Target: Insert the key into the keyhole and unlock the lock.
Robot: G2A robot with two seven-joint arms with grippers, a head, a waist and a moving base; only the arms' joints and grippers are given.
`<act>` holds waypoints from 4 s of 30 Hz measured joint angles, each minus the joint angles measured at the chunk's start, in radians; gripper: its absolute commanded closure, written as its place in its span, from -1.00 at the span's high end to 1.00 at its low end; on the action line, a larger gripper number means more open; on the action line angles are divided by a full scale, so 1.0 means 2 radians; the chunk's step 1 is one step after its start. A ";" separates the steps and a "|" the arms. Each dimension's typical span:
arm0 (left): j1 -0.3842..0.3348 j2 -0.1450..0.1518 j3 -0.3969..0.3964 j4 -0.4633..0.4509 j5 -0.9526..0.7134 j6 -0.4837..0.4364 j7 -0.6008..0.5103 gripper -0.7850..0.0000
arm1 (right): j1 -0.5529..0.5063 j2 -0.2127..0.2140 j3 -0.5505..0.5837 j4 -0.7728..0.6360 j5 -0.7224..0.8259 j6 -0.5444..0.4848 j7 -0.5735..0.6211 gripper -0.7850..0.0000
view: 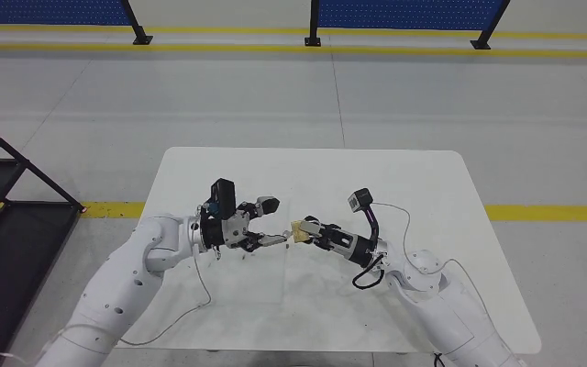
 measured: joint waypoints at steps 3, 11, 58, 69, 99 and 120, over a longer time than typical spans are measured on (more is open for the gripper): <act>-0.006 0.003 0.022 0.020 -0.121 -0.001 -0.059 1.00 | 0.000 0.000 0.000 0.000 0.000 0.000 0.000 -1.00; -0.052 0.024 0.079 0.034 -0.526 0.083 -0.348 1.00 | 0.000 0.000 0.000 0.000 0.000 0.000 0.000 -1.00; -0.015 0.003 0.088 0.069 -0.719 0.177 -0.477 -0.28 | 0.000 0.000 0.000 0.000 0.000 0.000 0.000 -1.00; -0.013 0.000 0.077 0.068 -0.708 0.180 -0.476 -0.88 | 0.000 0.000 0.000 0.000 0.000 0.000 0.000 -1.00; -0.009 -0.009 0.052 0.051 -0.557 0.139 -0.419 -1.00 | 0.000 0.000 0.000 0.000 0.000 0.000 0.000 -1.00; 0.020 -0.009 0.019 0.007 -0.379 0.092 -0.326 -1.00 | 0.000 0.000 0.000 0.000 0.000 0.000 0.000 -1.00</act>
